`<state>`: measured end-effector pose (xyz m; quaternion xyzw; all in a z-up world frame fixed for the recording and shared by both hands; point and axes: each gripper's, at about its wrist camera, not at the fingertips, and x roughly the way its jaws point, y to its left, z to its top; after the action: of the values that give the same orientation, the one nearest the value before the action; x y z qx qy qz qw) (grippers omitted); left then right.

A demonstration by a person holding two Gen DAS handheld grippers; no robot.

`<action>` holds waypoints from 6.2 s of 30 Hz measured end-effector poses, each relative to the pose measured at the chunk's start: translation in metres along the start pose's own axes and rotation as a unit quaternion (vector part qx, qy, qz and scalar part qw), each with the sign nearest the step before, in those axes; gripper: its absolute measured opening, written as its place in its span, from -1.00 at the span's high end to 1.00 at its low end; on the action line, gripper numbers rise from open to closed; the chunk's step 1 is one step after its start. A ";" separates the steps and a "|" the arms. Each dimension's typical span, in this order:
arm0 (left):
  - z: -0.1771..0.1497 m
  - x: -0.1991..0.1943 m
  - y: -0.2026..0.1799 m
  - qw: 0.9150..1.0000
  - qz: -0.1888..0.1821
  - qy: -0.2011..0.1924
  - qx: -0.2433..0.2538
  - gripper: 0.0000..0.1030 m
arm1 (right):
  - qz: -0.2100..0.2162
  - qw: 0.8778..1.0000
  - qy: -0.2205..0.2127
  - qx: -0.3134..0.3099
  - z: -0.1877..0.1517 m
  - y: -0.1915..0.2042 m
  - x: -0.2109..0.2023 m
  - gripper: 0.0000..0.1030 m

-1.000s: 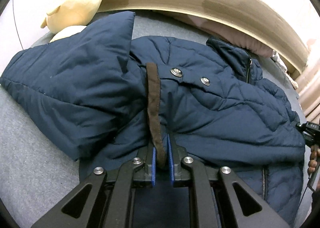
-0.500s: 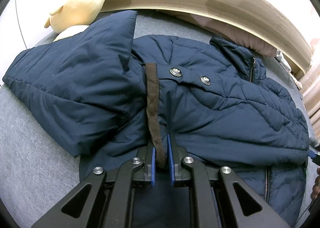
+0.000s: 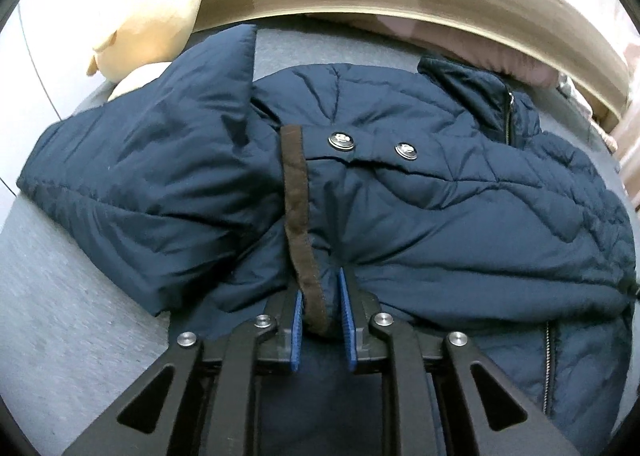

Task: Fold large clothes

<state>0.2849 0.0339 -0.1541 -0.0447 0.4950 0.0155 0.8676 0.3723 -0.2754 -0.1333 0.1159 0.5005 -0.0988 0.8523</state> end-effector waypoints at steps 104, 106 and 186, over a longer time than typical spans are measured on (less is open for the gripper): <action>-0.019 -0.060 0.216 0.989 0.008 -0.007 -0.149 -0.36 | -0.002 0.981 -0.097 -0.166 -0.043 0.262 -0.005 -0.99; -0.018 -0.056 0.219 0.989 -0.010 -0.011 -0.149 -0.36 | 0.011 0.976 -0.112 -0.186 -0.069 0.273 -0.021 -0.99; 0.054 -0.057 0.125 0.985 -0.120 -0.087 -0.085 -0.68 | 0.192 0.955 -0.019 0.226 -0.022 0.082 0.017 -0.99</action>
<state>0.2933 0.1641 -0.0859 -0.1762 0.4054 -0.0427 0.8960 0.3850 -0.1917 -0.1504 0.3975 0.4171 -0.0462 0.8160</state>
